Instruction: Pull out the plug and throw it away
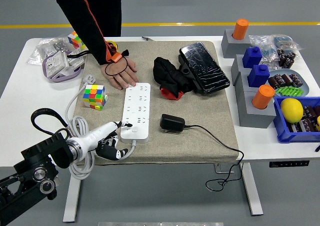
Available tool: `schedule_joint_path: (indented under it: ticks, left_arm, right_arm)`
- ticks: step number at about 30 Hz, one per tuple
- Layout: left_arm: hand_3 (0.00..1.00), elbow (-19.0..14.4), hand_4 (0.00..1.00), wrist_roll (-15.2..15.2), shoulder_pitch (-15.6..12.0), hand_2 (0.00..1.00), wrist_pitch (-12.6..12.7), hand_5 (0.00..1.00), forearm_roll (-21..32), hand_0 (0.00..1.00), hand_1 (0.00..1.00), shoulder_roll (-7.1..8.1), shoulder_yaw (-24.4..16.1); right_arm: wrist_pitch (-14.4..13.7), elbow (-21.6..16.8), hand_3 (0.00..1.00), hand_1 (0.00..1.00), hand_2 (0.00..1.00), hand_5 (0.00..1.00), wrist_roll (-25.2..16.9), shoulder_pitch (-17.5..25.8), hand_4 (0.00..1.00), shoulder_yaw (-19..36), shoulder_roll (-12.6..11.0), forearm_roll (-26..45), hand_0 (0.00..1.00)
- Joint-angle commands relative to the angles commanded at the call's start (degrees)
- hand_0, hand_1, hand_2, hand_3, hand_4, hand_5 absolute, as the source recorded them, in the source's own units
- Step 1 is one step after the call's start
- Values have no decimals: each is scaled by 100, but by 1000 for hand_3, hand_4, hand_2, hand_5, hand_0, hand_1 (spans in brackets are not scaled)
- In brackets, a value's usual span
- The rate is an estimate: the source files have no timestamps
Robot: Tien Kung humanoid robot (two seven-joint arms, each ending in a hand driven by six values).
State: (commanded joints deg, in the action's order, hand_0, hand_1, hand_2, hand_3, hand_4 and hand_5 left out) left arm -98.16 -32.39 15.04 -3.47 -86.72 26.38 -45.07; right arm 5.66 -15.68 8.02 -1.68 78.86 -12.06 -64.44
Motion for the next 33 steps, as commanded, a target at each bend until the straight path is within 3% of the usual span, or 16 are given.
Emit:
schedule_joint_path:
  ticks: [14, 22, 29, 33]
  left_arm:
    - [897, 233, 574, 83, 95, 134, 40, 2, 38, 62, 46, -125, 128]
    - [887, 424, 571, 46, 108, 134, -2, 2, 103, 62, 45, -122, 205]
    - [886, 364, 572, 75, 77, 135, -6, 2, 123, 63, 46, -122, 77]
    - [883, 190, 573, 252, 38, 135, 104, 2, 49, 63, 46, -123, -170]
  right_arm:
    - [1, 7, 628, 670, 692, 419, -1, 28, 969, -4, 8, -15, 621]
    - [0, 10, 626, 670, 692, 420, -2, 29, 969, 28, 13, -21, 621]
    - [-1, 6, 626, 670, 692, 420, -1, 25, 969, 10, 16, -8, 621]
    - [-3, 8, 626, 669, 692, 420, -1, 33, 969, 1, 16, -7, 621]
